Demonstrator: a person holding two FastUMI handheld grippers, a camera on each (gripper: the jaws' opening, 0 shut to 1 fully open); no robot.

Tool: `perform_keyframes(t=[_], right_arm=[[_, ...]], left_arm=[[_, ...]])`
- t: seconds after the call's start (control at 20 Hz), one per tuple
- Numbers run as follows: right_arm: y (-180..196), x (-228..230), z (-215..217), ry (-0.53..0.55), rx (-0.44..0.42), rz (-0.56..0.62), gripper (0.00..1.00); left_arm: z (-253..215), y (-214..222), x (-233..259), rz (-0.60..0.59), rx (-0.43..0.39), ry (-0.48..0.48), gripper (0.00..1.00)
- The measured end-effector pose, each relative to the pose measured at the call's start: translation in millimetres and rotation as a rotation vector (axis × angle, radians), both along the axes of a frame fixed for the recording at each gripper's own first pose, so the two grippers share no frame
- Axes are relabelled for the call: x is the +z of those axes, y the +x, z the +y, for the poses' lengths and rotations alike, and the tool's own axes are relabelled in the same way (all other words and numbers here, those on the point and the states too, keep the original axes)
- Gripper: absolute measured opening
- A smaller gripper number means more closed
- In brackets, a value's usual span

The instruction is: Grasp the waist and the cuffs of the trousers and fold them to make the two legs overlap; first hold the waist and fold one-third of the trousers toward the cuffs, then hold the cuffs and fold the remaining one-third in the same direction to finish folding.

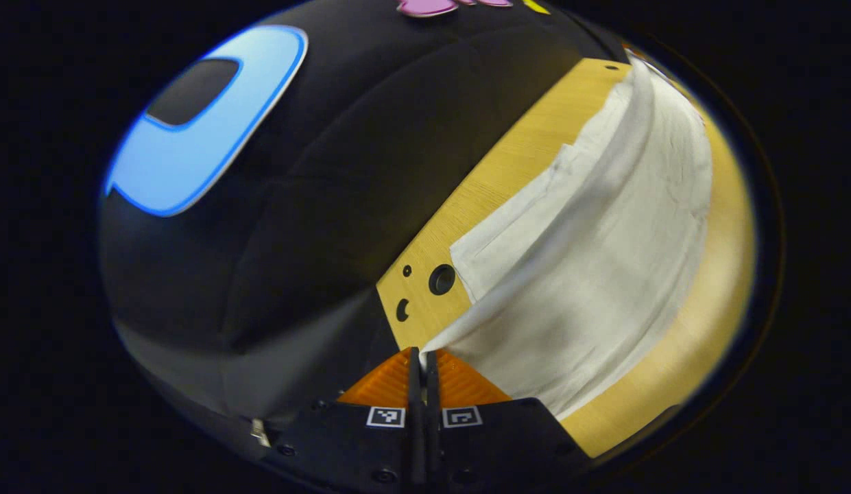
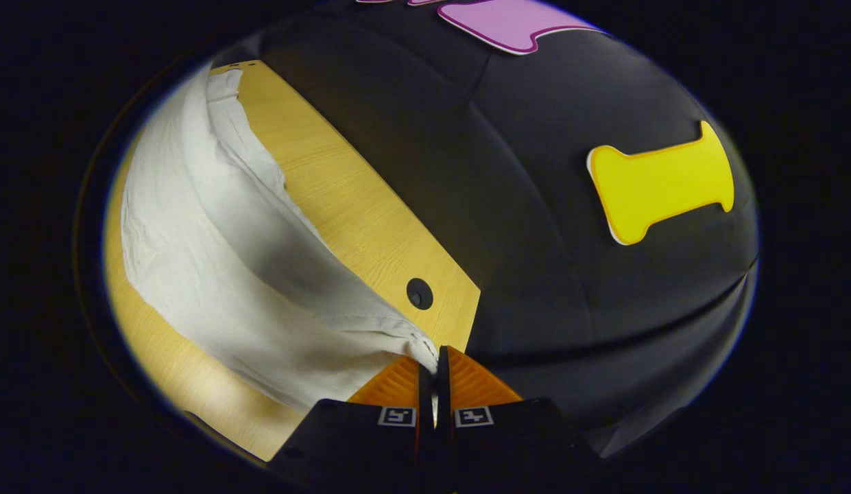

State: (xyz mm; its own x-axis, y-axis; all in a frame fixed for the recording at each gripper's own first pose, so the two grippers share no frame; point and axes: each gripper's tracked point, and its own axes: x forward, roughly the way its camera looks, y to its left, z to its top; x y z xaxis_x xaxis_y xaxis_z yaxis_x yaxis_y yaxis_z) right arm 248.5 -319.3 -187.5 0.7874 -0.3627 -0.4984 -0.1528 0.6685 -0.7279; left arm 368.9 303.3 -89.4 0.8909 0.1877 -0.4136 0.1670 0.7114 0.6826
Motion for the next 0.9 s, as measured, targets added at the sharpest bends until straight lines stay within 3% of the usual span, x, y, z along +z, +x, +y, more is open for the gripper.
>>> perform_keyframes(t=[0.15,0.4,0.45,0.5,0.55,0.6,0.65,0.7,0.8,0.9], right_arm=[[15,-21,-5,0.042,-0.044,0.017,0.06],[30,-57,-10,0.105,-0.099,0.046,0.06],[26,-61,-12,0.129,-0.118,0.058,0.00],[22,-64,-12,0.165,-0.137,0.069,0.12],[16,-68,-11,0.201,-0.151,0.074,0.12],[12,-67,-10,0.220,-0.163,0.065,0.30],[12,-70,-10,0.248,-0.178,0.046,0.41],[8,-71,-4,0.295,-0.193,0.036,0.60],[-10,-71,-5,0.382,-0.245,0.009,0.98],[-22,-69,-5,0.491,-0.313,-0.035,0.98]], left_arm=[[-5,31,-25,0.041,0.035,0.007,0.06],[-15,45,-57,0.068,0.130,-0.029,0.05],[-18,44,-61,0.075,0.136,-0.036,0.06],[-24,42,-68,0.097,0.129,-0.063,0.06],[-28,38,-74,0.112,0.129,-0.098,0.06],[-28,33,-80,0.129,0.136,-0.137,0.11],[-31,26,-86,0.143,0.143,-0.182,0.16],[-30,21,-91,0.155,0.160,-0.225,0.27],[-29,6,-95,0.143,0.197,-0.309,0.61],[-35,-8,-89,0.100,0.212,-0.421,0.66]])
